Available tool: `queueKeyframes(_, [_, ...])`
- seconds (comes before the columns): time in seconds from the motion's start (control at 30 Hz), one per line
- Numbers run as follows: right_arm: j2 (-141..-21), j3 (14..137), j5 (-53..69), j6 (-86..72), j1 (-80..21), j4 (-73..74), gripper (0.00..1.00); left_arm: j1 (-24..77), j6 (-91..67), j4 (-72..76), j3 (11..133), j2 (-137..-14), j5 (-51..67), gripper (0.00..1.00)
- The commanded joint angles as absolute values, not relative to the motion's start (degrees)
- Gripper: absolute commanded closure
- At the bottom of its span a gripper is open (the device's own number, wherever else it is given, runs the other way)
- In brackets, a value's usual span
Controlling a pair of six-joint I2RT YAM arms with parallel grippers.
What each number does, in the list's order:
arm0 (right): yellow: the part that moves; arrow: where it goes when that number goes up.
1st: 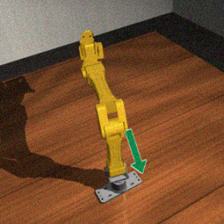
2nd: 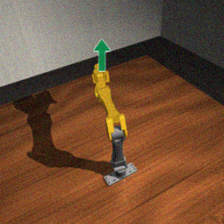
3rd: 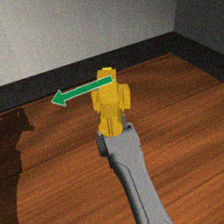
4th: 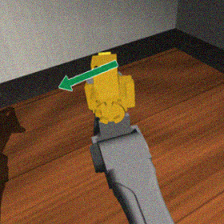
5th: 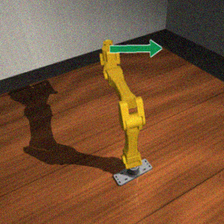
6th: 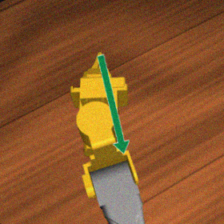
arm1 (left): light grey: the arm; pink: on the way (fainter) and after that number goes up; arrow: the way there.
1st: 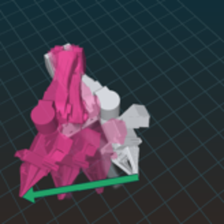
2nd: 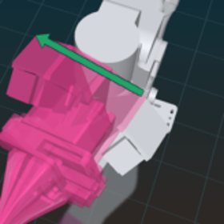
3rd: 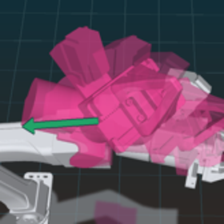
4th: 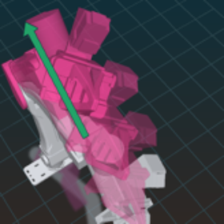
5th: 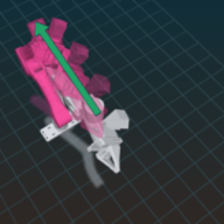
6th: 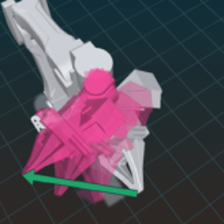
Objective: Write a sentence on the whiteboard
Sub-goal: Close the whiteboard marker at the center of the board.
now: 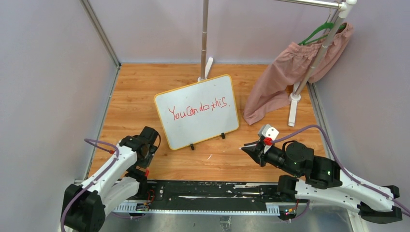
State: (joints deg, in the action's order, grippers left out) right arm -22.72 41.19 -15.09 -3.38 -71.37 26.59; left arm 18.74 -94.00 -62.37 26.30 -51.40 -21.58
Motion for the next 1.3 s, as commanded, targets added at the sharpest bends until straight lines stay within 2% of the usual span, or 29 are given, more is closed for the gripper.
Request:
queueKeyframes(0.0, [-22.89, 40.77, -15.61, -2.65, -71.4, 25.84, 1.0, 19.07, -100.11, -75.09, 31.37, -51.58, -20.06, 0.0])
queueKeyframes(0.1, [-22.83, 40.69, -15.35, -2.6, -71.43, 25.67, 1.0, 19.07, -98.06, -77.75, 35.0, -50.94, -22.43, 0.0])
queueKeyframes(0.27, [-22.76, 40.61, -15.14, -2.33, -71.45, 24.96, 1.0, 19.76, -96.6, -77.51, 35.15, -56.38, -20.61, 0.0])
queueKeyframes(0.57, [-21.8, 40.61, -15.1, -2.8, -71.45, 25.66, 1.0, 19.78, -100.41, -76.99, 35.03, -55.82, -26.47, 0.0])
queueKeyframes(0.73, [-21.64, 40.69, -14.59, -2.75, -71.43, 25.64, 1.0, 19.69, -99.34, -76.09, 35.62, -60.66, -27.9, 0.0])
queueKeyframes(0.9, [-20.85, 40.53, -14.95, -2.9, -71.38, 25.75, 1.0, 19.69, -99.59, -69.65, 30.22, -60.01, -23.6, 0.0])
queueKeyframes(0.97, [-20.66, 40.52, -15.19, -2.67, -71.37, 25.75, 1.0, 19.69, -99.6, -67.57, 27.48, -58.64, -22.28, 0.09])
queueKeyframes(1.0, [-20.72, 40.52, -15.25, -2.64, -71.43, 25.77, 1.0, 19.69, -99.73, -67.35, 27.04, -57.94, -21.83, 0.09])
queueKeyframes(1.27, [-21.49, 40.52, -15.26, -2.2, -71.45, 25.14, 1.0, 21.04, -100.36, -66.98, 24.79, -53.65, -18.82, 0.07])
